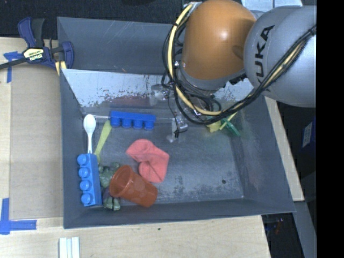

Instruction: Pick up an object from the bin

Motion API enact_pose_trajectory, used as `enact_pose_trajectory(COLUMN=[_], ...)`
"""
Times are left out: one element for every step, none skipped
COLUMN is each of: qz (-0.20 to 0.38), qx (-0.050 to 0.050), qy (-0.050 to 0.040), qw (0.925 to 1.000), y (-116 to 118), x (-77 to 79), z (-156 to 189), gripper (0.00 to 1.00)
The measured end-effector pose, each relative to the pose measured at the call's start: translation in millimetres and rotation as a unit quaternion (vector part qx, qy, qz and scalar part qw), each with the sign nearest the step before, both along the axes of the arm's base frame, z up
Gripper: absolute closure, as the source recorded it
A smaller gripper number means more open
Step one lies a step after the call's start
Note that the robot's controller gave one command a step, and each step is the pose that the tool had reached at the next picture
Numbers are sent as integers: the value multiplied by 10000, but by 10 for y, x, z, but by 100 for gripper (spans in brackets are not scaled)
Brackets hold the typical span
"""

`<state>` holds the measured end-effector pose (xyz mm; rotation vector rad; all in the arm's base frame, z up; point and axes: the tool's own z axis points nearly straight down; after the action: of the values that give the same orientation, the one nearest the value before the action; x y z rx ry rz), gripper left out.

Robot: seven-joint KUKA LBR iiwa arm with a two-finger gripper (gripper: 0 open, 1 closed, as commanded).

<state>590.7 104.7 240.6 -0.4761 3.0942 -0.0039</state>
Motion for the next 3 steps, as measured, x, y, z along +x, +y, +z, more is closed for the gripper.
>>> enact_pose_trajectory(qz=[-595,-759,-337], qx=[27,27,29], qy=[-69,-44,-100], qw=[9982,9971,9994], y=[440,473,536], x=[194,158,-24], z=[-11,-99,-729], gripper=[0,0,0])
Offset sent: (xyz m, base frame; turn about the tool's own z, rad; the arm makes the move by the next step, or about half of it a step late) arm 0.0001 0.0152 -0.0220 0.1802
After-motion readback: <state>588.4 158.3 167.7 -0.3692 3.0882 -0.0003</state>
